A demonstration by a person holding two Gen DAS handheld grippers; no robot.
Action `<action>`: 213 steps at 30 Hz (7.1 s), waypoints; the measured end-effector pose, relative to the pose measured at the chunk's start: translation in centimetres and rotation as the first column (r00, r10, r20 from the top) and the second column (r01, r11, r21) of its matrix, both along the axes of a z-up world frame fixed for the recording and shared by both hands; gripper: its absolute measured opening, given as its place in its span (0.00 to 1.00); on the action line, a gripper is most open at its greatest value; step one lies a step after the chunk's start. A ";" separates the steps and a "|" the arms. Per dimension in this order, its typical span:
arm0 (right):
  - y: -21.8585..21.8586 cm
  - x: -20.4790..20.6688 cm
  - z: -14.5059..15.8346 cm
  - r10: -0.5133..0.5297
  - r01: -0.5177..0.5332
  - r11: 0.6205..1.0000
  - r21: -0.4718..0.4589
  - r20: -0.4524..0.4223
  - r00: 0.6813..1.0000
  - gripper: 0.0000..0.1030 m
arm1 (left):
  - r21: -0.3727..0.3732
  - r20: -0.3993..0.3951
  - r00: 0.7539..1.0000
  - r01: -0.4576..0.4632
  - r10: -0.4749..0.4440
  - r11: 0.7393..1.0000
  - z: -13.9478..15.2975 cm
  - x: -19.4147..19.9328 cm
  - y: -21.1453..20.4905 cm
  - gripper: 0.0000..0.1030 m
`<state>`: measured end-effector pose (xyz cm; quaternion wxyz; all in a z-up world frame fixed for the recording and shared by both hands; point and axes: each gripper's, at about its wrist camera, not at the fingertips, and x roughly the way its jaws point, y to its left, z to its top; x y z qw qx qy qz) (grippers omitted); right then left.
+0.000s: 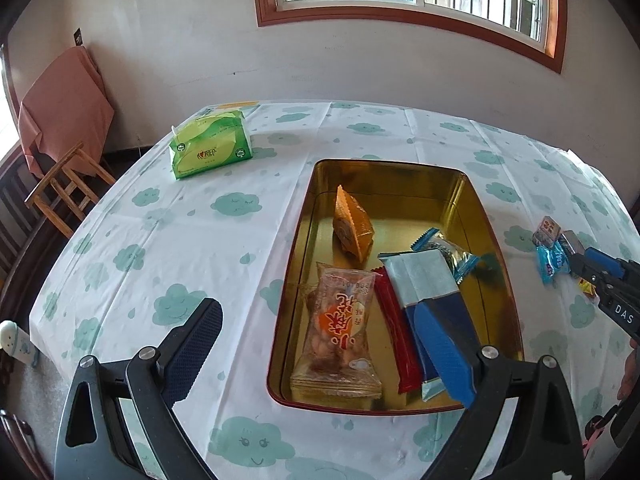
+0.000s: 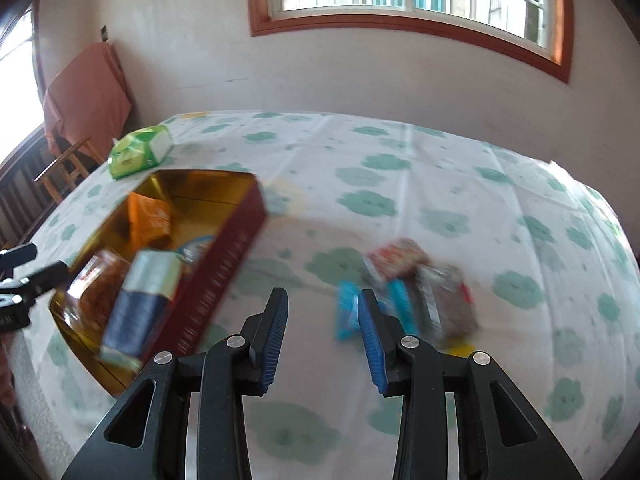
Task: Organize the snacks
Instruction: 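Grasp the yellow-wrapped cake on the table with the right tool, then grasp the teal-wrapped candy with the left tool while the right tool holds the cake, then carry the teal candy into the tin and open the left tool, then carry the yellow-wrapped cake over the tin with the right tool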
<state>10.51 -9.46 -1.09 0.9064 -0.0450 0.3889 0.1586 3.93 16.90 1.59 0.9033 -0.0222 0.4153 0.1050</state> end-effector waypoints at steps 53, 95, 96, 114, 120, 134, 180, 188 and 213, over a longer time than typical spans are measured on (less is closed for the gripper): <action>-15.2 1.7 -5.0 -0.238 0.242 0.969 0.046 -0.078 0.968 0.31 | -0.082 -0.166 0.893 0.411 -0.419 0.908 -5.9 12.8 -22.1 0.90; -14.5 1.9 -5.0 -0.240 0.240 0.971 -0.015 -0.066 0.968 0.32 | -0.181 -0.134 0.892 0.406 -0.431 0.896 -5.1 9.9 -21.2 0.28; -14.4 1.9 -5.0 -0.240 0.240 0.971 -0.020 -0.065 0.969 0.32 | -0.181 -0.133 0.893 0.404 -0.429 0.897 -4.9 9.8 -21.1 0.28; -13.8 1.8 -5.0 -0.242 0.239 0.969 -0.065 -0.055 0.969 0.33 | -0.163 -0.084 0.907 0.397 -0.413 0.903 -0.9 6.9 -17.5 0.28; -13.8 1.8 -5.0 -0.242 0.238 0.969 -0.066 -0.054 0.969 0.33 | -0.130 -0.065 0.928 0.357 -0.367 0.925 0.3 7.0 -14.0 0.28; -13.8 1.8 -5.0 -0.242 0.239 0.969 -0.067 -0.054 0.969 0.33 | -0.092 -0.091 0.978 0.179 -0.187 0.980 -0.8 10.6 -4.7 0.28; -13.9 1.8 -5.0 -0.241 0.237 0.969 -0.072 -0.054 0.969 0.34 | -0.089 -0.103 0.986 0.126 -0.134 0.988 -2.1 8.7 -2.9 0.58; -13.9 1.8 -5.0 -0.241 0.237 0.969 -0.072 -0.053 0.969 0.34 | -0.047 -0.062 0.991 0.120 -0.123 0.992 -1.3 7.1 -2.9 0.68; -13.5 1.8 -4.9 -0.283 0.278 0.956 -0.089 -0.052 0.958 0.32 | -0.068 -0.036 0.997 0.063 -0.066 0.996 -1.9 3.1 -1.7 0.86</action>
